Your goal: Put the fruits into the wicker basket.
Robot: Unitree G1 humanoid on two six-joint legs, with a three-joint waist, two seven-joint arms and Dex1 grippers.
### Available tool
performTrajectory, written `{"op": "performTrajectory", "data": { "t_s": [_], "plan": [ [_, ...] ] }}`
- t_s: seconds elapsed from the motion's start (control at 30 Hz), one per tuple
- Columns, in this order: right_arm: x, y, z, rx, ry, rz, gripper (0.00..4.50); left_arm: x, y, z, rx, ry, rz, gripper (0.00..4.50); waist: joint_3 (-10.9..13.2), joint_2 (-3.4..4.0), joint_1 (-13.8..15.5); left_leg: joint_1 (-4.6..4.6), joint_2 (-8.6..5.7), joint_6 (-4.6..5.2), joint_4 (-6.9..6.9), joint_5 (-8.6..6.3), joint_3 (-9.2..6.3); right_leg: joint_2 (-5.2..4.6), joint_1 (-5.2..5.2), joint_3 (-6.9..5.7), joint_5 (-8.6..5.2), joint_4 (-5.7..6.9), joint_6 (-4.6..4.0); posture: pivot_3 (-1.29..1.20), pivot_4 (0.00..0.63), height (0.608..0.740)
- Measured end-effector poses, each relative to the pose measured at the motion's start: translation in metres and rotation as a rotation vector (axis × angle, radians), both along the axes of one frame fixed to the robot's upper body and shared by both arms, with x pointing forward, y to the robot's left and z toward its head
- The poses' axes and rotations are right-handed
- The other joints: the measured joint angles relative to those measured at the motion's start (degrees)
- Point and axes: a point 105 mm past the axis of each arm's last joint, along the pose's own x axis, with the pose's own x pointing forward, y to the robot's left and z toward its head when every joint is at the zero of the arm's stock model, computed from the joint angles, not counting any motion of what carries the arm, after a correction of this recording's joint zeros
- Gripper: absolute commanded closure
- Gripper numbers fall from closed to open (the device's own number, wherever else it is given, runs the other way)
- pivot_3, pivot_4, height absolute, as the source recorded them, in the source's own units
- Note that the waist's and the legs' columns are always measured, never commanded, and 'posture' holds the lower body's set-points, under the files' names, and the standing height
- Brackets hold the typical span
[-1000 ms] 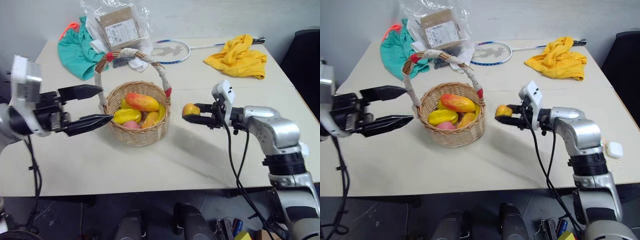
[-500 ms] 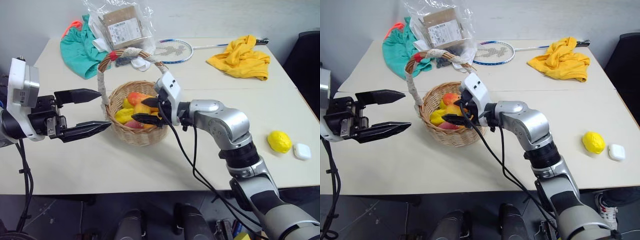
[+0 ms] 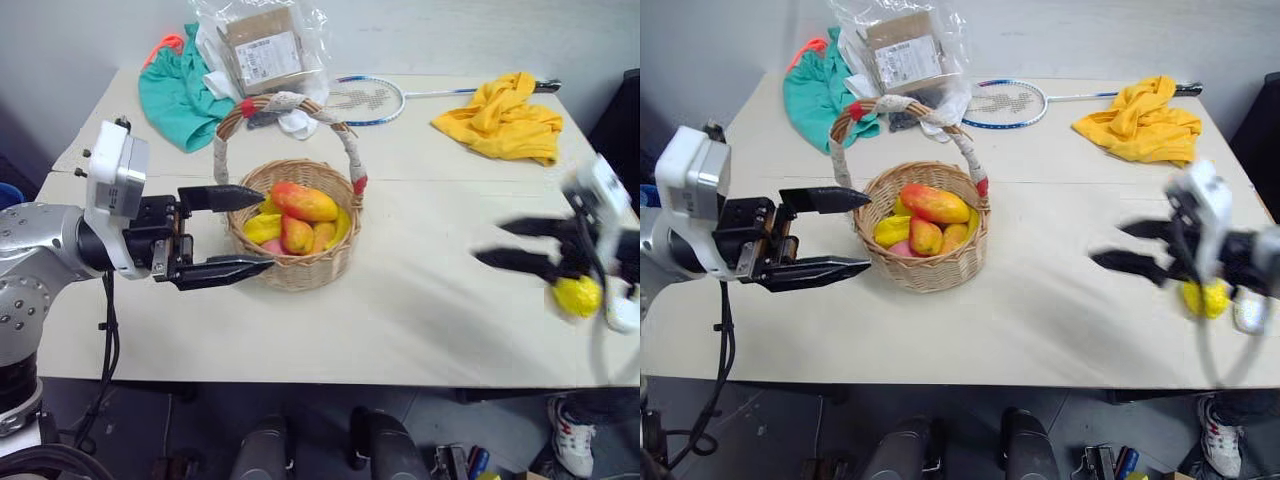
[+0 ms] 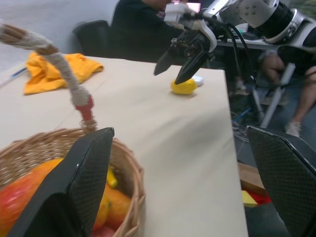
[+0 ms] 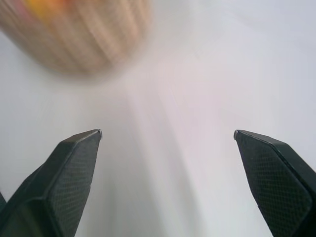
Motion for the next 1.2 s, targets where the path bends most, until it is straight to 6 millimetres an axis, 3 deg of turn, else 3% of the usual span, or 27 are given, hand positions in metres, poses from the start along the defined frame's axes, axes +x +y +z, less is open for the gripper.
{"op": "performTrajectory", "data": {
  "t_s": [0.17, 0.27, 0.37, 0.6, 0.77, 1.03, 1.13, 1.2],
  "plan": [
    [0.002, -0.066, 0.032, -0.173, -0.062, -0.185, 0.09, -0.001, -0.010, -0.007, -0.009, 0.010, -0.062, 0.00, 0.1, -0.04, -2.1, 1.00, 0.27, -0.18, -0.13, 0.01, 0.28, 0.10, 0.66, 0.27, -0.04, 0.01, -0.18, 0.00, 0.150, 0.740],
    [0.008, -0.079, 0.031, -0.156, -0.058, -0.262, 0.09, 0.000, -0.013, -0.006, -0.019, 0.000, -0.074, 0.00, 0.1, -0.05, -2.6, 1.00, 0.33, -0.33, -0.17, 0.05, 0.26, 0.12, 0.58, 0.35, -0.07, 0.09, -0.29, 0.00, 0.150, 0.740],
    [0.028, -0.087, 0.022, -0.006, -0.063, -0.421, 0.09, 0.000, -0.014, -0.007, -0.027, 0.002, -0.074, 0.00, 0.1, -0.05, -2.7, 0.94, 0.37, -0.42, -0.18, 0.10, 0.30, 0.14, 0.44, 0.59, -0.07, 0.23, -0.31, 0.00, 0.150, 0.740],
    [0.045, -0.080, -0.021, 0.249, 0.099, -0.605, 0.09, 0.001, -0.013, -0.010, -0.026, 0.009, -0.056, 0.00, 0.1, -0.01, -1.7, 0.71, 0.35, -0.44, -0.12, 0.15, 0.24, 0.20, 0.30, 0.55, -0.08, 0.17, -0.32, 0.00, 0.150, 0.740],
    [0.044, -0.082, -0.046, 0.275, 0.177, -0.667, 0.09, 0.001, -0.012, -0.008, -0.023, -0.001, -0.042, 0.00, 0.1, -0.01, -1.1, 0.72, 0.28, -0.34, -0.07, 0.15, 0.26, 0.16, 0.34, 0.47, -0.03, 0.16, -0.24, 0.00, 0.150, 0.740],
    [0.039, -0.060, -0.082, 0.298, 0.313, -0.625, 0.09, -0.001, -0.014, -0.008, -0.015, -0.013, -0.041, 0.00, 0.1, -0.01, -1.1, 0.74, 0.29, -0.32, -0.06, 0.16, 0.25, 0.17, 0.36, 0.46, -0.02, 0.21, -0.23, 0.00, 0.150, 0.740],
    [0.042, -0.057, -0.082, 0.290, 0.288, -0.602, 0.65, -0.001, -0.014, -0.008, -0.013, -0.013, -0.038, 0.00, 0.1, -0.01, -1.1, 0.76, 0.29, -0.33, -0.05, 0.15, 0.26, 0.18, 0.38, 0.46, -0.02, 0.20, -0.23, 0.00, 0.150, 0.740],
    [0.046, -0.056, -0.083, 0.294, 0.265, -0.585, 1.29, -0.001, -0.014, -0.008, -0.013, -0.013, -0.036, 0.00, 0.1, -0.01, -1.1, 0.76, 0.28, -0.33, -0.05, 0.16, 0.26, 0.18, 0.38, 0.45, -0.02, 0.21, -0.22, 0.00, 0.150, 0.740]
  ]
}}
